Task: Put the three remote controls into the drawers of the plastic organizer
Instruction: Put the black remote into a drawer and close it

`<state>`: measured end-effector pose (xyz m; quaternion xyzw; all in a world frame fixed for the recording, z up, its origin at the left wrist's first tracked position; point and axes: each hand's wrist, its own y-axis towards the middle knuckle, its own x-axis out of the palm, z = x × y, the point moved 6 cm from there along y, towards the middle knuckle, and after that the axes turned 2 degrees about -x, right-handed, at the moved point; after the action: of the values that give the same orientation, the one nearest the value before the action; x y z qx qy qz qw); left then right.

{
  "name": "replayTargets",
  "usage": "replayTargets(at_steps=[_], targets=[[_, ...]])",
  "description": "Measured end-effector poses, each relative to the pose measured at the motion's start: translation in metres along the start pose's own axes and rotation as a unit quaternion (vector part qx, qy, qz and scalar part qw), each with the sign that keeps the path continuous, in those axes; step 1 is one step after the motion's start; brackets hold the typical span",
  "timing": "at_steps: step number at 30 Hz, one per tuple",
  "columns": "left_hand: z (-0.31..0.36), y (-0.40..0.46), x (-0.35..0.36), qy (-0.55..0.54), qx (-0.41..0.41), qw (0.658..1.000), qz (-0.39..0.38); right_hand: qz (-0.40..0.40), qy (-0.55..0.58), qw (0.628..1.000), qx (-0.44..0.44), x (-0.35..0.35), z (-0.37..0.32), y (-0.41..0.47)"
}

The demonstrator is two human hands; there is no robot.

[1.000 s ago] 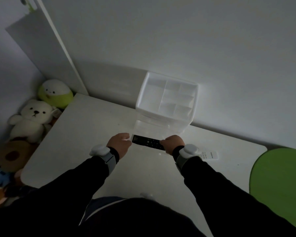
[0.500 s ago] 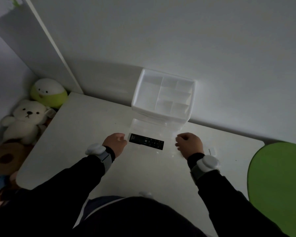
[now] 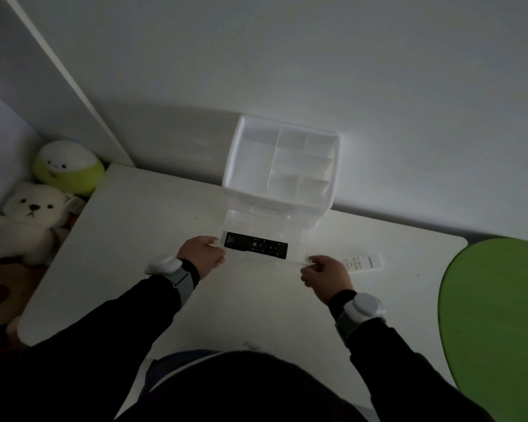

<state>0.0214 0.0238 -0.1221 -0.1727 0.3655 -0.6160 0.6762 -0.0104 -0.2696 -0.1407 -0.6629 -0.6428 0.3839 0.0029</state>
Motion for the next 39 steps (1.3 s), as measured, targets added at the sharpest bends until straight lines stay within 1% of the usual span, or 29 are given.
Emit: replayTargets(at_steps=[4,8,13,18,23,28,33,39], targets=[[0.014,0.002,0.002,0.004,0.006,1.000,0.011,0.011,-0.006,1.000,0.006,-0.003,-0.004,0.016],[0.022,0.018,0.003,-0.019,0.019,1.000,0.009,0.037,-0.014,0.999,0.013,-0.005,-0.005,0.033],[0.025,0.051,0.003,0.058,0.025,0.998,0.002,0.054,-0.052,0.997,-0.005,-0.011,-0.031,0.037],[0.037,0.074,0.004,0.103,0.055,0.993,0.027,0.061,-0.068,0.996,0.001,-0.013,-0.044,0.043],[0.050,0.064,0.003,0.113,0.044,0.992,0.023,0.067,-0.064,0.996,0.001,-0.014,-0.049,0.045],[0.048,0.057,0.007,0.142,0.067,0.987,0.040,0.072,-0.058,0.996,0.007,-0.016,-0.045,0.047],[0.055,0.057,0.011,0.156,0.096,0.982,0.038,0.080,-0.052,0.995,0.005,-0.018,-0.051,0.046],[0.063,0.058,0.013,0.171,0.103,0.979,0.044,0.084,-0.048,0.995,0.014,-0.017,-0.053,0.051]])
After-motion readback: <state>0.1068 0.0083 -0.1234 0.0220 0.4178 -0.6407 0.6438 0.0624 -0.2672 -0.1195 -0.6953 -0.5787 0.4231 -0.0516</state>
